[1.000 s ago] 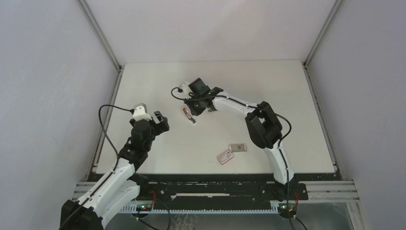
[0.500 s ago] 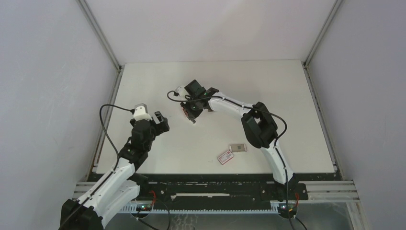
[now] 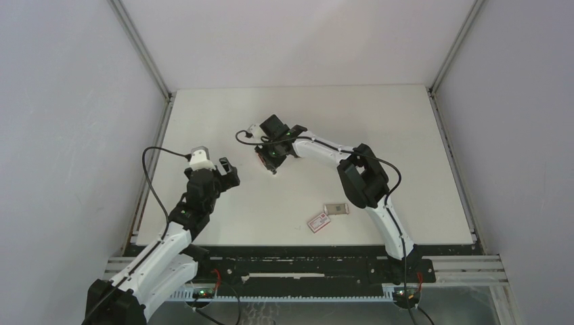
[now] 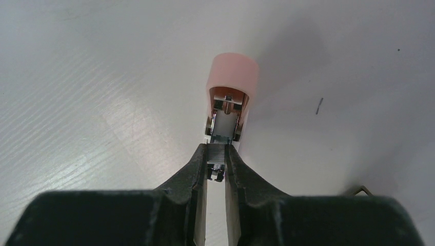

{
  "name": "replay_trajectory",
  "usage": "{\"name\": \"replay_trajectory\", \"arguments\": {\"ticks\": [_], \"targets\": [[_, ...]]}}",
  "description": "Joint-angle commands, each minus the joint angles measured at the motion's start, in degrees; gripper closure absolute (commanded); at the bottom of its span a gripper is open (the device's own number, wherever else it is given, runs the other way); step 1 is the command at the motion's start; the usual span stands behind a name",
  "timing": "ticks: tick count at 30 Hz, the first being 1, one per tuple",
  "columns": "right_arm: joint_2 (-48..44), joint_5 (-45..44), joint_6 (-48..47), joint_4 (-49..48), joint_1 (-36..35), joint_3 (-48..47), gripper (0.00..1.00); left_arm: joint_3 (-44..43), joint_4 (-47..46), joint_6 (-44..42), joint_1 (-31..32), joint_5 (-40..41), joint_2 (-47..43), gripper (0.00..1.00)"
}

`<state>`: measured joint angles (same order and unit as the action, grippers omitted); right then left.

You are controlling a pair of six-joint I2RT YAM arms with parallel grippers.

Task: Load the staples into the stapler

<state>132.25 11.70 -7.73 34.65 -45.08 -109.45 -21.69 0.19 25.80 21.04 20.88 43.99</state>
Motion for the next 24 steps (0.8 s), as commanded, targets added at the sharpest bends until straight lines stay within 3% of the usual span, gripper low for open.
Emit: {"name": "replay_trajectory", "arguments": {"ticks": [1, 24], "targets": [[0.48, -0.75, -0.37, -0.05, -0.36, -2.32, 0.89, -0.19, -1.77, -1.32, 0.05, 1.09, 0.04, 0.06], [-0.46, -2.79, -1.35, 1.29, -0.80, -2.83, 0.89, -0.25, -1.86, -1.31, 0.06, 0.98, 0.45, 0.06]]}}
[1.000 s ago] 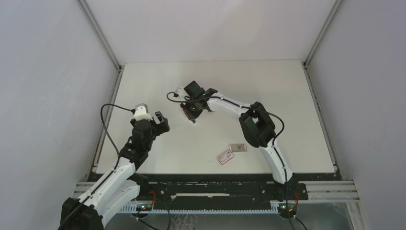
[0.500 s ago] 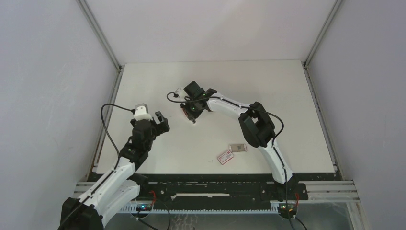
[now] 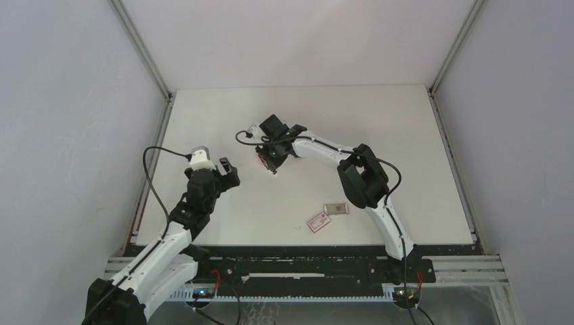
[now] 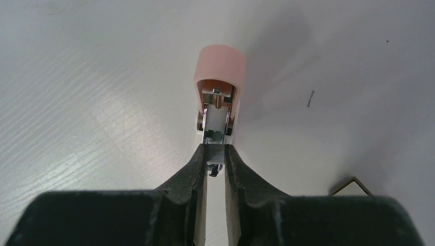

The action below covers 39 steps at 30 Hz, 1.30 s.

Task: Load the staples into the stapler

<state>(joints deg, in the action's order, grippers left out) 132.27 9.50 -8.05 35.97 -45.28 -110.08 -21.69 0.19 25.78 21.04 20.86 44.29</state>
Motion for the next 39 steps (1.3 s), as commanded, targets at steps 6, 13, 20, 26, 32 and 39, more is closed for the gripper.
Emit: {"name": "replay_trajectory", "arguments": {"ticks": [6, 13, 20, 26, 32, 39], "targets": [[-0.58, -0.22, -0.80, -0.25, -0.86, -2.24, 0.89, -0.25, -1.86, -1.34, 0.01, 1.02, 0.24, 0.06], [-1.13, 0.28, -0.72, -0.07, -1.21, -3.74, 0.89, -0.42, -1.86, -1.36, 0.05, 0.93, 0.56, 0.06], [-0.14, -0.77, -0.76, 0.19, -1.31, -4.15, 0.89, -0.45, -1.86, -1.39, 0.02, 0.93, 0.58, 0.06], [0.66, -1.36, -0.72, 0.60, -1.31, -4.02, 0.90, -0.45, -1.86, -1.35, 0.05, 0.93, 0.60, 0.06], [1.14, -1.06, -0.64, 0.47, -1.22, -4.10, 0.90, -0.46, -1.86, -1.42, 0.02, 0.93, 0.56, 0.06], [1.49, -1.07, -0.39, 0.34, -0.97, -4.20, 0.90, -0.46, -1.86, -1.37, 0.03, 0.93, 0.67, 0.06]]}}
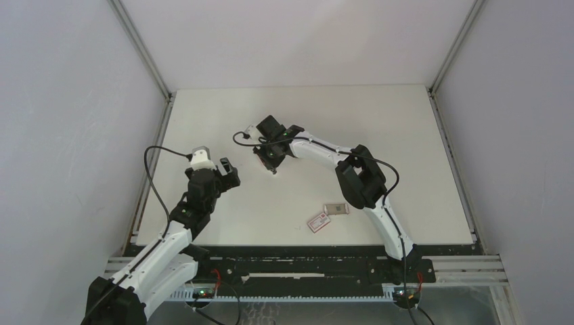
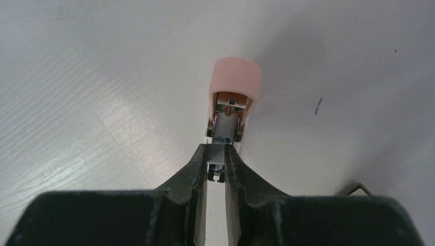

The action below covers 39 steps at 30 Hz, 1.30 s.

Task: Load the staples into the stapler

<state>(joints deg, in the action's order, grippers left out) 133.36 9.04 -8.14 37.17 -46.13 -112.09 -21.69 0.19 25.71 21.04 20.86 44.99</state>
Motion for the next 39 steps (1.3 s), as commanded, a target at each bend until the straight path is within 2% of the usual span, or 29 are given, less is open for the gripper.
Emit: {"name": "replay_trajectory", "arguments": {"ticks": [1, 39], "targets": [[0.47, -0.72, -0.29, -0.87, -0.10, -2.12, 0.90, -0.41, -1.86, -1.36, 0.05, 1.00, -0.02, 0.06], [1.19, -3.50, 0.96, -0.35, 0.52, -2.46, 0.92, -0.39, -1.86, -1.32, 0.06, 1.02, 0.18, 0.06]]}}
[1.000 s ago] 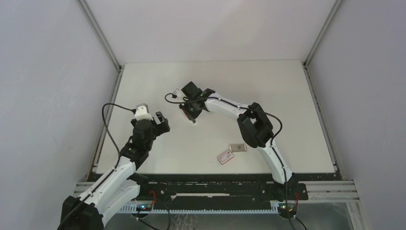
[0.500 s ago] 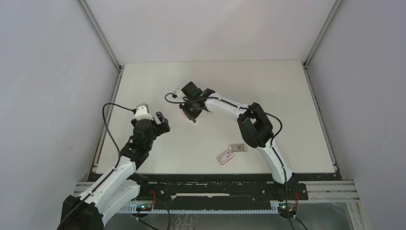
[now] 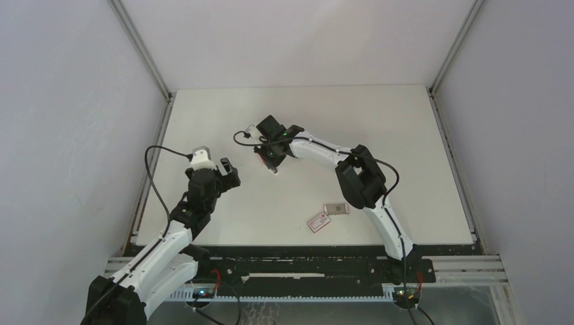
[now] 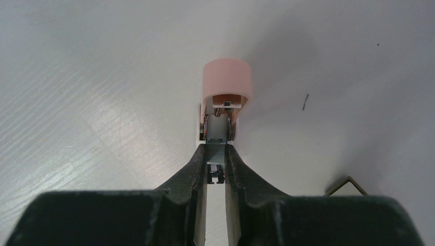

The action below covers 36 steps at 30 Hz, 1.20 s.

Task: Load the staples into the stapler

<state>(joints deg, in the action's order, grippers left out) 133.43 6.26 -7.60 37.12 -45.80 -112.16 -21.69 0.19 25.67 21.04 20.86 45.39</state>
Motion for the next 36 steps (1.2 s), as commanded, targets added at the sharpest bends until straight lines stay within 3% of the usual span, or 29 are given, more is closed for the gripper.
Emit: {"name": "replay_trajectory", "arguments": {"ticks": [1, 15, 23, 36], "targets": [[1.13, -0.55, 0.41, -0.30, 0.19, -2.40, 0.92, -0.45, -1.86, -1.32, 0.06, 1.02, -0.20, 0.06], [1.75, -0.11, 0.62, 0.58, 0.10, -2.71, 0.89, -0.54, -1.86, -1.32, 0.05, 1.00, 0.10, 0.06], [1.15, 0.02, 0.56, 0.25, -0.12, -2.98, 0.75, -0.63, -1.86, -1.33, 0.08, 0.93, 0.27, 0.06], [-0.39, 1.87, 1.30, -0.71, -0.25, -3.13, 0.62, -0.59, -1.86, -1.33, -0.02, 0.74, 0.21, 0.06]]}}
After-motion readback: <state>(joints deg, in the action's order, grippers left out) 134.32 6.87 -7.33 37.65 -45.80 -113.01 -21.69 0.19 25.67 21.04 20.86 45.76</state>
